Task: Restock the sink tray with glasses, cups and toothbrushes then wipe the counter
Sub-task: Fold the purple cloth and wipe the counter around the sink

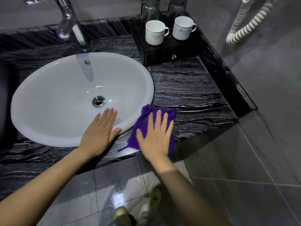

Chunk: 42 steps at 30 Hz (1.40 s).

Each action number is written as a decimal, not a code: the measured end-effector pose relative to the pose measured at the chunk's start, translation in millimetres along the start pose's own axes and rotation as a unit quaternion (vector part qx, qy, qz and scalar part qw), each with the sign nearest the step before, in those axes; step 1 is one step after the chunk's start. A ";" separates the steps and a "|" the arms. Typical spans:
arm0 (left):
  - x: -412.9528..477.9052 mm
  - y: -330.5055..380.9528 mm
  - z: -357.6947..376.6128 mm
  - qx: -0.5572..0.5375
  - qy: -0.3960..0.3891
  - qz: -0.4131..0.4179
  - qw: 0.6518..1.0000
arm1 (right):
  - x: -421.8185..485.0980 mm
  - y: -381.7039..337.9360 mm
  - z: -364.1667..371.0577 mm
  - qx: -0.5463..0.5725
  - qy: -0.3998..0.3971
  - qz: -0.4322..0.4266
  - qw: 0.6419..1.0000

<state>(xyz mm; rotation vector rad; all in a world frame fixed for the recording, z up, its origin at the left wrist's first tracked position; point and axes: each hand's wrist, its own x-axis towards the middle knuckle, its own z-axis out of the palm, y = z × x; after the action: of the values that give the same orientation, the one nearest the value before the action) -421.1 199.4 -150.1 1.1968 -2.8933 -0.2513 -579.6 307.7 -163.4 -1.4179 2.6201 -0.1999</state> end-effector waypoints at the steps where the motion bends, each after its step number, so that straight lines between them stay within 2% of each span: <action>1: -0.1 0.2 0.2 0.000 0.004 0.001 1.000 | -14.1 -9.6 2.7 0.001 0.005 -0.001 1.000; 5: -1.4 0.1 1.2 -0.001 0.009 0.005 1.000 | -24.9 -12.8 3.8 -0.011 0.009 -0.014 1.000; 8: -1.7 0.0 1.1 -0.003 0.013 0.004 1.000 | 2.6 12.7 -2.0 -0.020 0.002 -0.030 0.999; 16: -2.4 -1.4 3.6 0.013 0.010 -0.007 1.000 | 98.2 103.2 -27.7 -0.044 0.002 -0.001 0.999; 23: -1.4 -0.7 7.0 0.043 0.010 -0.015 0.999 | 125.7 120.3 -30.4 -0.059 0.005 -0.037 0.998; 30: -1.8 2.2 5.5 0.034 0.019 -0.013 0.999 | 59.1 76.0 -19.7 -0.047 0.006 -0.056 0.997; 36: -7.6 -2.6 2.4 0.001 0.008 -0.005 1.000 | -1.2 12.5 -4.0 -0.038 0.013 -0.027 0.999; 42: -55.9 -61.0 -11.8 -0.002 0.004 -0.041 0.999 | -46.6 -60.5 18.6 -0.027 0.012 0.027 0.999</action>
<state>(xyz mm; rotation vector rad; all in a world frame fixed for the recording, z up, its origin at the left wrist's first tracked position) -337.9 194.5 -144.0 1.3134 -2.8390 -0.2525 -501.3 313.2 -166.7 -1.3673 2.6994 -0.1414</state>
